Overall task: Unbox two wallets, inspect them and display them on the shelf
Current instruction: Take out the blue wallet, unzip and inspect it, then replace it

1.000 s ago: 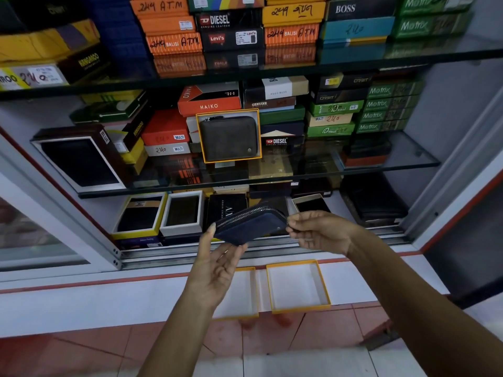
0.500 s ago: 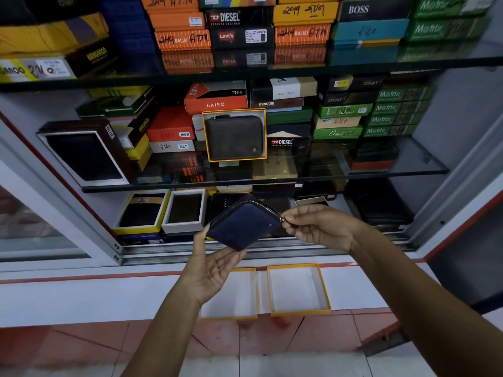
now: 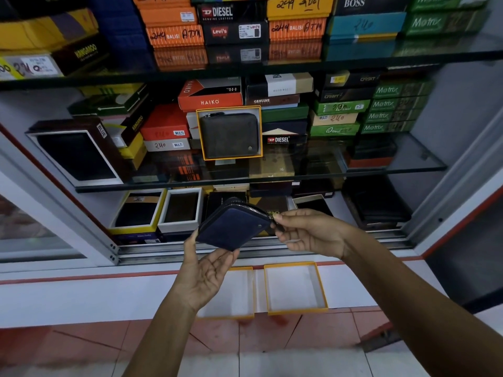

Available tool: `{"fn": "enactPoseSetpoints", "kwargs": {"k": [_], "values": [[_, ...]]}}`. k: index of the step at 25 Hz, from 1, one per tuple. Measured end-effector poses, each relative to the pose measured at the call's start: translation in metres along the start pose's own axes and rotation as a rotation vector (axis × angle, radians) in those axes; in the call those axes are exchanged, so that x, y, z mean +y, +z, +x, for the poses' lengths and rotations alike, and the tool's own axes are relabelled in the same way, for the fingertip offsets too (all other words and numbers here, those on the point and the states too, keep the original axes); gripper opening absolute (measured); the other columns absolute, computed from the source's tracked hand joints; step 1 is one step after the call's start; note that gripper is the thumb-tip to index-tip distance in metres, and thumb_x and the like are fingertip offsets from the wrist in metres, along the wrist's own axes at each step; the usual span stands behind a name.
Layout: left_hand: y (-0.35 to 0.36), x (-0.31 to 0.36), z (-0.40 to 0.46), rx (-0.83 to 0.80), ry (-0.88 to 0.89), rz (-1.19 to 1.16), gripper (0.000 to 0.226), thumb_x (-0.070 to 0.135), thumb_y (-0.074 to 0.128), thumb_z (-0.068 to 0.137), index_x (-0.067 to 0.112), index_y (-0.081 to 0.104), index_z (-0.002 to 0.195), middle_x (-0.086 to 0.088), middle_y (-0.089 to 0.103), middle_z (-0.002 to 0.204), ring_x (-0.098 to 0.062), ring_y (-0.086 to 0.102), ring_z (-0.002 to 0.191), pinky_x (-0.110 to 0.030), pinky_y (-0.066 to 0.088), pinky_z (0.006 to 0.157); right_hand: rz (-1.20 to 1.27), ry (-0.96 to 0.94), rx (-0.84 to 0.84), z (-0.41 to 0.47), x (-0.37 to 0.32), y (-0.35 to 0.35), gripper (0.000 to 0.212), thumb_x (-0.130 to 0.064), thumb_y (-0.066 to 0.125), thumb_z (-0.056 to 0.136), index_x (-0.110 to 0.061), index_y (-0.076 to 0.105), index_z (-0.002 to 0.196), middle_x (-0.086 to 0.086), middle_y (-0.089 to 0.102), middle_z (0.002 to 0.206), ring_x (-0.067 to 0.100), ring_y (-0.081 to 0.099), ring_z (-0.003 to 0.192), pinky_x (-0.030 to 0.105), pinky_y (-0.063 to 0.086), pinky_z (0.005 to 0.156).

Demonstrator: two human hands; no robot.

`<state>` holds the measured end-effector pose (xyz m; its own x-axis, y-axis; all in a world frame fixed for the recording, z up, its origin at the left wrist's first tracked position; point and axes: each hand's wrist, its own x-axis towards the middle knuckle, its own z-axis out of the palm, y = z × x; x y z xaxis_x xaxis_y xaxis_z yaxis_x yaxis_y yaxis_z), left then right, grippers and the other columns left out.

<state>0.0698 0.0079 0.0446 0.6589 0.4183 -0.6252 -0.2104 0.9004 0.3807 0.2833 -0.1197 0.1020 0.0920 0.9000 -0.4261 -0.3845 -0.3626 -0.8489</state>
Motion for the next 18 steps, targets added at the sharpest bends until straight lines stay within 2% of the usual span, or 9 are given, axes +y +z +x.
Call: {"fn": "enactPoseSetpoints", "kwargs": {"k": [4, 5, 8, 12, 14, 16, 18], "values": [[-0.004, 0.003, 0.001, 0.024, 0.013, 0.047, 0.086, 0.056, 0.070, 0.064, -0.010, 0.056, 0.117, -0.023, 0.072, 0.107, -0.027, 0.074, 0.090, -0.030, 0.060, 0.074, 0.030, 0.011, 0.009, 0.003, 0.000, -0.004, 0.009, -0.022, 0.064, 0.085, -0.015, 0.067, 0.081, 0.000, 0.061, 0.069, 0.007, 0.058, 0.061, 0.017, 0.052, 0.050], [-0.005, 0.004, 0.001, 0.033, 0.022, 0.070, 0.086, 0.055, 0.072, 0.063, -0.010, 0.057, 0.117, -0.024, 0.071, 0.109, -0.028, 0.073, 0.092, -0.031, 0.060, 0.075, -0.029, 0.007, 0.042, 0.003, 0.000, -0.005, 0.011, -0.021, 0.062, 0.086, -0.015, 0.067, 0.079, 0.000, 0.059, 0.070, 0.008, 0.056, 0.062, 0.017, 0.051, 0.051], [-0.005, 0.007, 0.002, 0.086, 0.056, 0.180, 0.081, 0.052, 0.072, 0.060, -0.010, 0.060, 0.111, -0.025, 0.070, 0.109, -0.029, 0.073, 0.093, -0.030, 0.060, 0.074, -0.423, -0.043, 0.218, 0.007, 0.002, -0.002, 0.015, -0.020, 0.057, 0.087, -0.013, 0.064, 0.077, 0.003, 0.056, 0.074, 0.013, 0.054, 0.070, 0.022, 0.047, 0.057], [0.000, 0.009, 0.005, 0.149, 0.133, 0.339, 0.061, 0.048, 0.064, 0.078, -0.007, 0.062, 0.103, -0.022, 0.068, 0.105, -0.026, 0.068, 0.097, -0.021, 0.058, 0.071, -0.667, -0.305, 0.347, 0.009, 0.005, 0.012, 0.021, -0.012, 0.054, 0.088, -0.011, 0.059, 0.067, 0.002, 0.053, 0.066, 0.012, 0.051, 0.063, 0.023, 0.044, 0.056], [0.004, 0.010, 0.007, 0.174, 0.178, 0.410, 0.049, 0.043, 0.063, 0.081, -0.002, 0.062, 0.101, -0.018, 0.068, 0.101, -0.023, 0.068, 0.094, -0.018, 0.058, 0.069, -0.782, -0.429, 0.375, 0.007, 0.002, 0.017, 0.019, -0.012, 0.055, 0.087, -0.010, 0.061, 0.069, 0.002, 0.057, 0.066, 0.012, 0.053, 0.063, 0.023, 0.044, 0.058], [0.008, 0.008, 0.008, 0.194, 0.240, 0.458, 0.051, 0.043, 0.071, 0.070, 0.002, 0.064, 0.100, -0.015, 0.071, 0.100, -0.022, 0.069, 0.094, -0.018, 0.058, 0.072, -1.027, -0.553, 0.433, 0.007, -0.001, 0.023, 0.017, -0.015, 0.056, 0.087, -0.008, 0.065, 0.075, 0.004, 0.063, 0.069, 0.015, 0.057, 0.064, 0.025, 0.044, 0.058], [0.012, 0.001, 0.009, 0.221, 0.308, 0.470, 0.055, 0.044, 0.077, 0.055, 0.003, 0.066, 0.090, -0.012, 0.073, 0.100, -0.021, 0.069, 0.096, -0.022, 0.058, 0.082, -1.266, -0.656, 0.511, 0.009, 0.000, 0.029, 0.017, -0.018, 0.053, 0.088, -0.010, 0.064, 0.079, 0.002, 0.063, 0.070, 0.015, 0.056, 0.063, 0.027, 0.042, 0.056]]}}
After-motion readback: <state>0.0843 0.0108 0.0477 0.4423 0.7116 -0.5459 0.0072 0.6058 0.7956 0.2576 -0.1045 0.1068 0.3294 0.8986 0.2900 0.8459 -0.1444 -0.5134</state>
